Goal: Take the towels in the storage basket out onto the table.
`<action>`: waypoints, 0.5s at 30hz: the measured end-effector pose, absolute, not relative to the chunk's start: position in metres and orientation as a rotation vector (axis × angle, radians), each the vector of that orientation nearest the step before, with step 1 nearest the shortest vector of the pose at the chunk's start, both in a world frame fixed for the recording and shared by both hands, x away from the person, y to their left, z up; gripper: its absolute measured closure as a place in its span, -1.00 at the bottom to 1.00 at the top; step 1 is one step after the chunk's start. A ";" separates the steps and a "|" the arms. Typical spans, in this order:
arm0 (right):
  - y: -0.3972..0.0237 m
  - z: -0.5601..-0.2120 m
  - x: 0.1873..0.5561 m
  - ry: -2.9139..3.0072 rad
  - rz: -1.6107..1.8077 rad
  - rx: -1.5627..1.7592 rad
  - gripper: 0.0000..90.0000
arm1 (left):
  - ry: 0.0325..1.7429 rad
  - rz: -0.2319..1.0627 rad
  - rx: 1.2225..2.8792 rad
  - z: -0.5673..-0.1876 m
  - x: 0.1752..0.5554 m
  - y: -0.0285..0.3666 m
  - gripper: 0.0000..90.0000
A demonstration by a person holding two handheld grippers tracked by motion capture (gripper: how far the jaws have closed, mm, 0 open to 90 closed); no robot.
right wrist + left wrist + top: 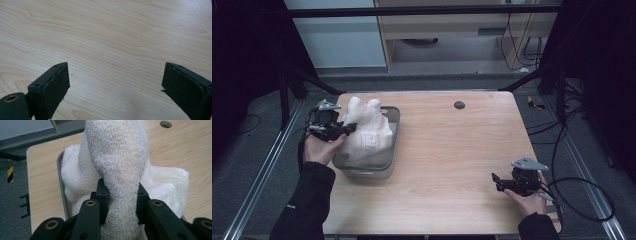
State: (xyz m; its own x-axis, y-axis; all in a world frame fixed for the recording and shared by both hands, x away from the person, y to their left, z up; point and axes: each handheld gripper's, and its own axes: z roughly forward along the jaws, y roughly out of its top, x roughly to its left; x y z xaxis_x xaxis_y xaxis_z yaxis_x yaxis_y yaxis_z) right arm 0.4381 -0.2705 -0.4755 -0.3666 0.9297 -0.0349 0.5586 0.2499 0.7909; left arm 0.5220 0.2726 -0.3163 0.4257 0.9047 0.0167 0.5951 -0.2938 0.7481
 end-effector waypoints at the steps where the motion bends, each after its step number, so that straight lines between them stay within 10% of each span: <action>1: -0.271 -0.475 0.438 2.021 0.962 1.349 -0.83 | 1.255 0.588 2.004 -0.313 0.521 0.273 0.61; 15: -0.271 -0.474 0.437 2.007 0.978 1.346 -0.82 | 1.141 0.587 2.022 -0.281 0.504 0.257 0.61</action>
